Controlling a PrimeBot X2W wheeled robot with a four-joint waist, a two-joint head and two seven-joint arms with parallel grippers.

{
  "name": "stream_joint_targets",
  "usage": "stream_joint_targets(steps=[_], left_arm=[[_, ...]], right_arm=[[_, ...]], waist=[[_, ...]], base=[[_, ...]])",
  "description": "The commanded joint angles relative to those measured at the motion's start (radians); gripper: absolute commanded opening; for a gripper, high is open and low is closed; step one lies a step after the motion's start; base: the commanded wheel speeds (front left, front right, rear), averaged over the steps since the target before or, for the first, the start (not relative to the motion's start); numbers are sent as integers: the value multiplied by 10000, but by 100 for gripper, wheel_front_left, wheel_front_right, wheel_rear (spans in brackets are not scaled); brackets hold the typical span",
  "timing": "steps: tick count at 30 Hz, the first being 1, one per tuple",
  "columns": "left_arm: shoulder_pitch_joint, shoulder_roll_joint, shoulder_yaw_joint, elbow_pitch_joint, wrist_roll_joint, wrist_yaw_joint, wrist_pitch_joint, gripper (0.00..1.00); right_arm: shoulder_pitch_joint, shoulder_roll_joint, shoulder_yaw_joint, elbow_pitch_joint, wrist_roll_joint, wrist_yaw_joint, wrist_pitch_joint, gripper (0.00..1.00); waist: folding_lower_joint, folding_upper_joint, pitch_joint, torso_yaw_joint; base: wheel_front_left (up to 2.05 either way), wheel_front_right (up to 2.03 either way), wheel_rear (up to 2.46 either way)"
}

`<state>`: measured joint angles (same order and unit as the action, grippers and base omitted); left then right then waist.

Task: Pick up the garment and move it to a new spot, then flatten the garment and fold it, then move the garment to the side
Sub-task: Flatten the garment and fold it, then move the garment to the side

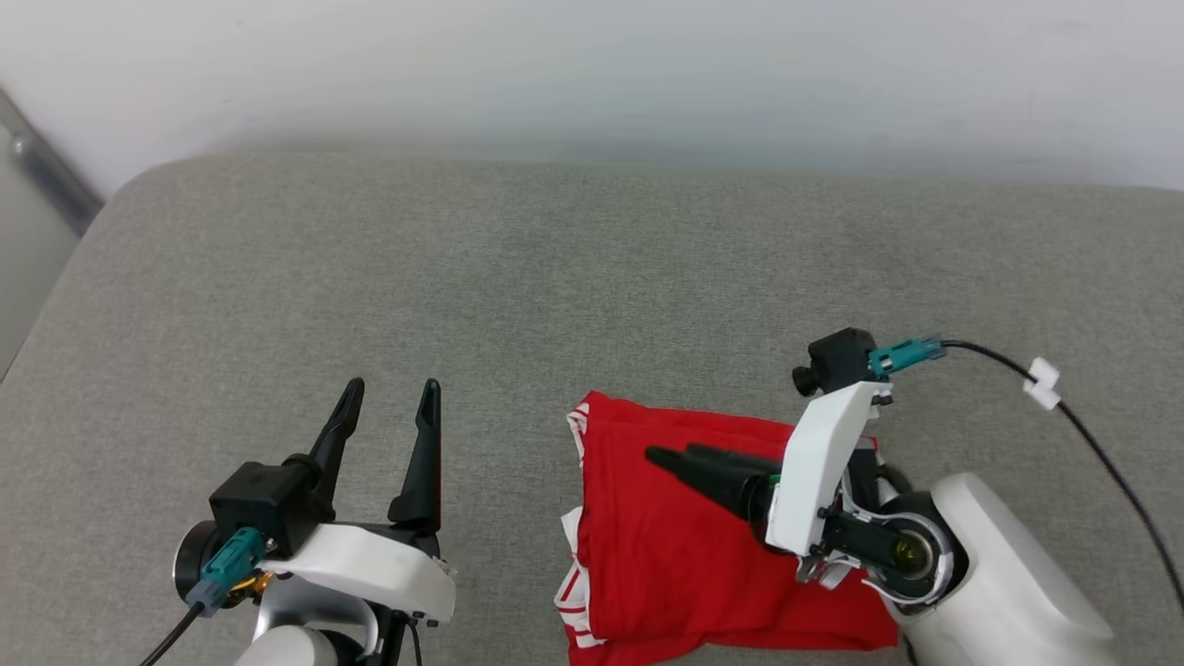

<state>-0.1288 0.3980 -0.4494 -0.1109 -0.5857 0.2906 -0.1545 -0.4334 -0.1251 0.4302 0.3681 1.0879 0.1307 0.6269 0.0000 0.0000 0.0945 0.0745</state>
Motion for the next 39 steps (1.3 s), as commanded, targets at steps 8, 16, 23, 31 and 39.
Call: stream_joint_targets(steps=[8,16,23,31,39], left_arm=[[219,16,202,148,-114,187,-236,100],[526,145,646,340,-302,375,-518,100],[851,143,886,545,-424,427,-711,100],[1306,48,970,850,-342,300,-953,100],[1597,-69,979,1015,-164,233,-1042,100]], right_arm=[[-75,-1815,190,-637,-3832,0,-2409,100],[1387,-2033,-2694,-1319,-6159,0,-3559,100],[2608,-1393,-4283,-2820,-7243,0,-5142,100],[4096,-469,-4463,-4243,-8115,0,-6249,100],[4845,-50,-4457,-5014,-8546,-2,-6098,100]], waist=[[0,0,-191,-551],[0,0,-362,-1163],[0,0,-569,-1365],[0,0,-950,-1356],[0,0,-1018,-1320]], base=[[0,0,0],[0,0,0],[0,0,0],[0,0,0],[0,0,0]])
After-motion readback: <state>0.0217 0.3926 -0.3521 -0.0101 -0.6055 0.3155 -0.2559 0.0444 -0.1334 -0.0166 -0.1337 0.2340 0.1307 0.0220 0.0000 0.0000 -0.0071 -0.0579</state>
